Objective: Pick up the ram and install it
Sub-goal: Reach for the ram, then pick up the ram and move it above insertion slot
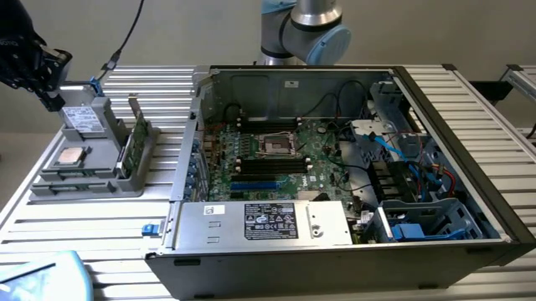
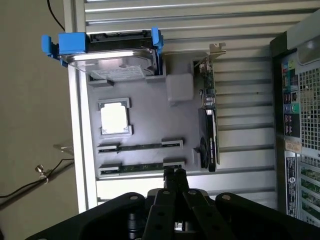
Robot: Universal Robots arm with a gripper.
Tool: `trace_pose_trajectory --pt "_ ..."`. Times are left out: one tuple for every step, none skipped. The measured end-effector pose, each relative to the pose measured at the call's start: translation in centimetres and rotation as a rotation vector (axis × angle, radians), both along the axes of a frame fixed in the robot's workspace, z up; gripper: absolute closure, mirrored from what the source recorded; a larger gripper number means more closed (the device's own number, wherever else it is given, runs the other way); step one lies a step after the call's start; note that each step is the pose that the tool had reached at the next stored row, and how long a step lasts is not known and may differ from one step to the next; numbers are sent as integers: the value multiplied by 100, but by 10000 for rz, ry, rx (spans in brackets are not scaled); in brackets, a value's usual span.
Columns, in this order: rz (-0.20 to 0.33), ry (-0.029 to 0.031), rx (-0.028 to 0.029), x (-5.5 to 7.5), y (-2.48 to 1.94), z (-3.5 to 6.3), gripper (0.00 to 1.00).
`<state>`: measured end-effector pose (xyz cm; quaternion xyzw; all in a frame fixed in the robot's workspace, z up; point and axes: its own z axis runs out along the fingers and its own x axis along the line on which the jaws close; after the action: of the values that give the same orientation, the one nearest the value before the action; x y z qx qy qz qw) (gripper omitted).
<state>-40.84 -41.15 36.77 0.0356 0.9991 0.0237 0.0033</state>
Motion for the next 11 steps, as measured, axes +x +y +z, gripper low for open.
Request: trace_pose_trajectory --pt "-1 0 0 0 0 0 89" --pt "0 1 0 0 0 0 89" --pt "1 2 0 0 -1 1 89" --pt "0 1 0 0 0 0 89" --pt "0 1 0 0 -1 0 89" --pt "1 1 0 0 -1 0 89" --pt "0 1 0 0 0 0 89" --pt "1 1 0 0 -1 0 89" --pt "1 1 0 0 -1 0 89" --pt "0 1 0 0 -1 0 89" --pt "0 1 0 0 0 0 89"
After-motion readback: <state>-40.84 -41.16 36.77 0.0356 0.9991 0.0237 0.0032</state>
